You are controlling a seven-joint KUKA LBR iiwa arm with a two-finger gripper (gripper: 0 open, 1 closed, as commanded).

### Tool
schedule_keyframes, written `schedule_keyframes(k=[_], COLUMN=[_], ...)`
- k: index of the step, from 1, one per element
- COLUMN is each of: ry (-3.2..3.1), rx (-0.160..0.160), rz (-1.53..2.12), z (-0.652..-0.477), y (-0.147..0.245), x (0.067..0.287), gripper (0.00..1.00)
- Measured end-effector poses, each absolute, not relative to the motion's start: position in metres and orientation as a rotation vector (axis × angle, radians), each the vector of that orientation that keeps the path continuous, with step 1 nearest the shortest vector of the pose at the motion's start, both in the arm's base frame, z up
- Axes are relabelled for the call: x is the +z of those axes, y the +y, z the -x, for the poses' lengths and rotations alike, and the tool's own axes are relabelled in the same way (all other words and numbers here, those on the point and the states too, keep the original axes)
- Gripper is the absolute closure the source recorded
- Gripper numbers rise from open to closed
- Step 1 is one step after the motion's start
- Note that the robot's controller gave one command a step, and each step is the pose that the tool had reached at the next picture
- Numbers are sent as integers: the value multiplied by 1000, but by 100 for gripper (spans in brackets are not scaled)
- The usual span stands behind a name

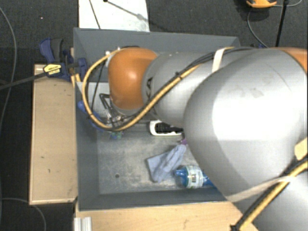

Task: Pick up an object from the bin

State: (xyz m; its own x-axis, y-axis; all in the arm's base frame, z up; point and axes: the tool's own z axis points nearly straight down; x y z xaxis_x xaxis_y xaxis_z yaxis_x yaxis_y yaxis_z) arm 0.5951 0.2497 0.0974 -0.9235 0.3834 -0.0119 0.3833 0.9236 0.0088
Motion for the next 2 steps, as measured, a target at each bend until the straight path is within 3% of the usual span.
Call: schedule_keyframes(k=[1, 2], ry=[3067, 3068], rx=[13, 10], rz=[-609, -611], z=[-595, -596], y=[250, 250], x=[146, 137], gripper=[100, 100])
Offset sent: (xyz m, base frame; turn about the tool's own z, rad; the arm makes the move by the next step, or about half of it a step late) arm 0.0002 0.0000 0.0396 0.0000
